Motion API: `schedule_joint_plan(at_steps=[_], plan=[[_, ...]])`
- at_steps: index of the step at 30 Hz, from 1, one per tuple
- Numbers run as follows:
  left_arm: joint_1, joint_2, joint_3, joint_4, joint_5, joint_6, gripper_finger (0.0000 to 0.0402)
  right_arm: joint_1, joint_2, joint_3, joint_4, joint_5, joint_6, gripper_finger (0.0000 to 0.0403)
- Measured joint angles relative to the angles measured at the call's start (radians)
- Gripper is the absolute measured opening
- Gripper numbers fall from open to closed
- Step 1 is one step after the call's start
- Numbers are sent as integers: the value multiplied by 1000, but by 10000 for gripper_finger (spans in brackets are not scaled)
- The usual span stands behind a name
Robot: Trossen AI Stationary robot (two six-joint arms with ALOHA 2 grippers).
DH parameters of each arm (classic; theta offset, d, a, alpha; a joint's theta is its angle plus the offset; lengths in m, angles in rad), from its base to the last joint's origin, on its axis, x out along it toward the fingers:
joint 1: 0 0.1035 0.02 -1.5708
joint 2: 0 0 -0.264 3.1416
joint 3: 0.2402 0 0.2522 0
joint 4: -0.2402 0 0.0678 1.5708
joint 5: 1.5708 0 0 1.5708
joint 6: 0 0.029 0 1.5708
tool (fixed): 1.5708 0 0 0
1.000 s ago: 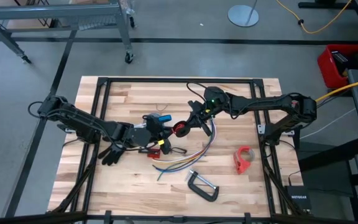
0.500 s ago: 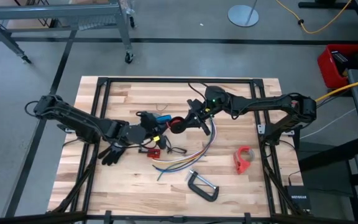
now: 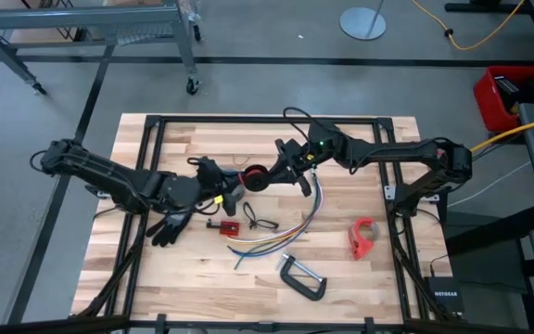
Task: Coil cords
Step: Coil the red wire onto the black spool
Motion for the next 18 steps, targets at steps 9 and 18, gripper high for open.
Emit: schedule_joint_plan(at_steps=[9, 18], plan=[[-26, -30, 0, -9, -11, -6, 0, 1, 0, 64, 0, 55, 0, 69], [-46, -25, 0, -34, -27, -25, 0, -6, 0, 105, -36, 49, -2, 69]])
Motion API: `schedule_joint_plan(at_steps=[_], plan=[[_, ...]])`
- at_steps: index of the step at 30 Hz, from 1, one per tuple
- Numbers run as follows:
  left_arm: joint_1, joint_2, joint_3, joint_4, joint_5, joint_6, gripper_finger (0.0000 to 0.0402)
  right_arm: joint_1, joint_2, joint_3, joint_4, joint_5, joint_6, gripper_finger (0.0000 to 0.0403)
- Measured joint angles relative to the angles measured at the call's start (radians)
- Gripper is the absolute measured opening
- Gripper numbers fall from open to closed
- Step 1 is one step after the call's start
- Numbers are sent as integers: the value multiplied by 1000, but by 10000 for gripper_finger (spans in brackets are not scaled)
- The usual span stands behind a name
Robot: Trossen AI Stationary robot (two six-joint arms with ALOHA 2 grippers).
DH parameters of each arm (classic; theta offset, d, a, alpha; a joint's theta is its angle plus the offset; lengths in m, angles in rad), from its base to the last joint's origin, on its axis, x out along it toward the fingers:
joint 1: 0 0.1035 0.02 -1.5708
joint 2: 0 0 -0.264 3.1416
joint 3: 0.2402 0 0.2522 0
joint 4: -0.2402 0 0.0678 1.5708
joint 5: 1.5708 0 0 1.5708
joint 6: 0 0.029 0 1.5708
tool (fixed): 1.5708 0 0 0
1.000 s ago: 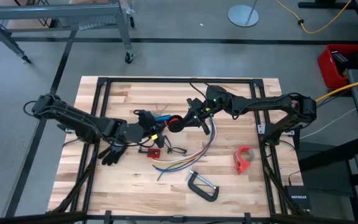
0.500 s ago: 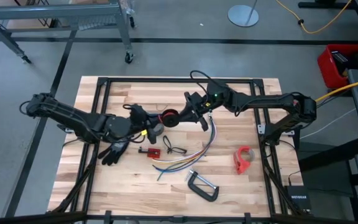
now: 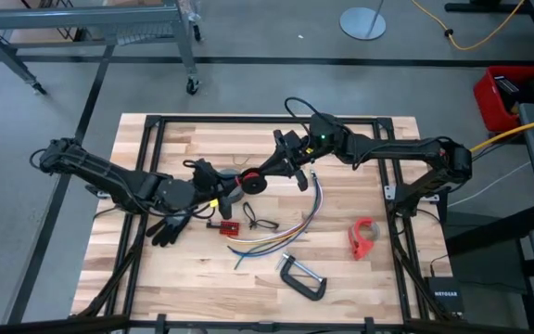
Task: Coil cords
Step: Coil the red wire onto the black spool
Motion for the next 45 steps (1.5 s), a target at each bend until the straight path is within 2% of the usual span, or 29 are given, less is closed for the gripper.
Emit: schedule_joint_plan(at_steps=[5, 12, 17, 20, 28, 36, 40, 45], plan=[[-14, -3, 0, -4, -10, 0, 0, -45, 0, 1, -41, -68, 16, 69], [-18, -30, 0, -3, -30, 36, 0, -138, 0, 1, -42, -296, 120, 69], [-16, -62, 0, -3, -51, 59, 0, -181, 0, 1, -40, -382, 149, 69], [-16, -95, 0, -3, -57, 83, 0, -206, 0, 1, -39, -449, 156, 69], [-16, -230, 0, -51, -125, 136, 0, -272, 0, 1, -10, -610, 295, 69], [-18, -402, 0, -217, -151, 154, 0, -301, -75, 1, -16, -630, 322, 69], [-18, -471, 0, -314, -150, 175, 0, -316, -170, 1, -16, -629, 333, 69], [-18, -541, 0, -484, -131, 123, 0, -317, -316, 1, -42, -587, 332, 69]])
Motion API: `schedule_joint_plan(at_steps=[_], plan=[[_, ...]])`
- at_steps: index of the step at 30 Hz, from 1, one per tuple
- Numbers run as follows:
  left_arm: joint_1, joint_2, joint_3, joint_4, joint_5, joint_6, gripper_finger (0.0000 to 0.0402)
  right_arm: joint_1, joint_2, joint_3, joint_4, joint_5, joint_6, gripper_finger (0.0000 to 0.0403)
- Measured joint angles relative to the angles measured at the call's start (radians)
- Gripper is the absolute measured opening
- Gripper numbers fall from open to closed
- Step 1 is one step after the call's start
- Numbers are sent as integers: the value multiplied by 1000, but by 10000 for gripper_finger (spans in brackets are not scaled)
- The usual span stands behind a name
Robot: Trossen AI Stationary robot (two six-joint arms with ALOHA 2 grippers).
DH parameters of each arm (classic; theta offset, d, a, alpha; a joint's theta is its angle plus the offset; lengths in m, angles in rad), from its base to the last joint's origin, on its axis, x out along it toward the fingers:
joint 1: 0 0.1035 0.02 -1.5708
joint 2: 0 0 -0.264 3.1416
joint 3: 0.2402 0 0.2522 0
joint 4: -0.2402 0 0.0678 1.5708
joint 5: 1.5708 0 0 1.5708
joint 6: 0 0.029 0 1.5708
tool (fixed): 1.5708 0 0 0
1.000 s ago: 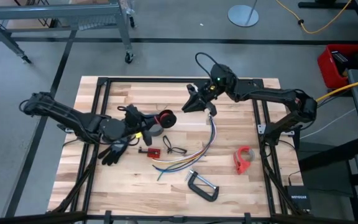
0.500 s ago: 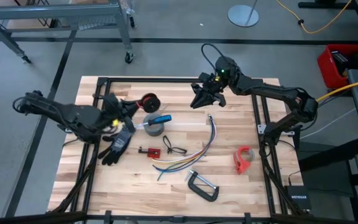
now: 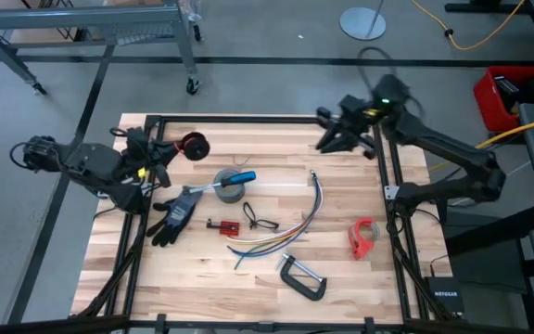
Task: Coil cords
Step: Coil the red wire onto the black spool
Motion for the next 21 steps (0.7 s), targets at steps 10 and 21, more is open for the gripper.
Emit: schedule_joint_plan(at_steps=[10, 21], plan=[[-51, -40, -70, -246, 192, -233, 0, 3, -336, 0, -390, 285, -206, 69], [-106, 93, -456, 543, 245, -261, 0, 3, -578, -60, -737, 588, -317, 69]])
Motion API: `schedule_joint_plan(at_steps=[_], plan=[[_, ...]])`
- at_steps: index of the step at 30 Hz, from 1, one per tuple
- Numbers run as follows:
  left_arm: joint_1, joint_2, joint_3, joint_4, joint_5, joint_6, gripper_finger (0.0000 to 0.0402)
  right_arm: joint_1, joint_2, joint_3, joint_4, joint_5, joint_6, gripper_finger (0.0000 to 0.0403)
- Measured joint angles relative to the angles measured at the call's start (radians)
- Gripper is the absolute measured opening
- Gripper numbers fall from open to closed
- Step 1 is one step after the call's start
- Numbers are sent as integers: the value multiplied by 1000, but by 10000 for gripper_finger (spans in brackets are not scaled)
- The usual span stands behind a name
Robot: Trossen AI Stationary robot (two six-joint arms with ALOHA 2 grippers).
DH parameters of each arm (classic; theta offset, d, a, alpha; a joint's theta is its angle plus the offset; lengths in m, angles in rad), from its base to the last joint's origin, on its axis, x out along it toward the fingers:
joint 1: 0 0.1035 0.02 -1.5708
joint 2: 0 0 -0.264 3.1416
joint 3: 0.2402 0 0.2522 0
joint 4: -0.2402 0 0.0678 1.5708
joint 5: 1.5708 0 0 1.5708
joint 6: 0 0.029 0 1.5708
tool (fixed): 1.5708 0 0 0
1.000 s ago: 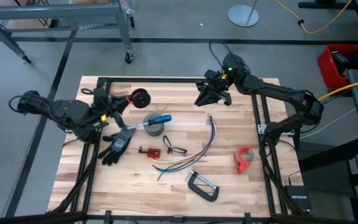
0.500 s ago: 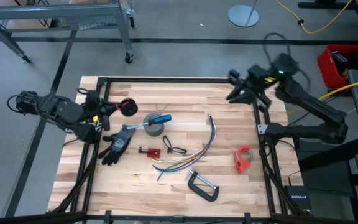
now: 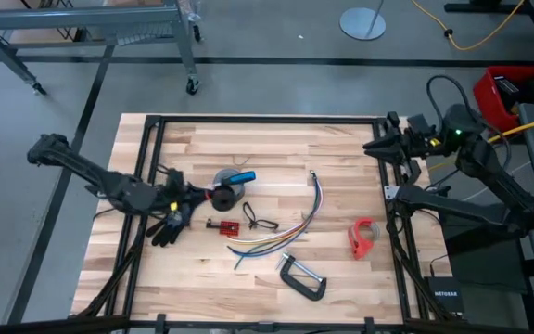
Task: Coil cords
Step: Coil the red wire onto the black spool
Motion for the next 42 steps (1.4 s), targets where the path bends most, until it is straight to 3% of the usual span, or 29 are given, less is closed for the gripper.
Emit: schedule_joint_plan(at_steps=[6, 12, 15, 23, 29, 34, 42], plan=[[15, 238, -93, 431, 0, 8, 0, 0, -67, -79, 9, 11, 0, 69], [79, 547, -28, 737, 0, 44, 0, 0, -74, -166, 84, 14, 0, 69], [115, 688, 33, 815, 1, 0, 0, 0, -71, -210, 135, 14, 1, 69], [162, 990, 249, 813, 5, -242, 0, -1, -67, -302, 188, 33, 0, 69], [187, 1138, 373, 811, 5, -392, 0, -1, -67, -313, 189, 36, 0, 69], [193, 1206, 412, 781, -15, -587, 0, 0, -68, -313, 191, 36, -3, 69], [193, 1217, 413, 549, -104, -898, 0, 0, -68, -313, 190, 34, -59, 69]])
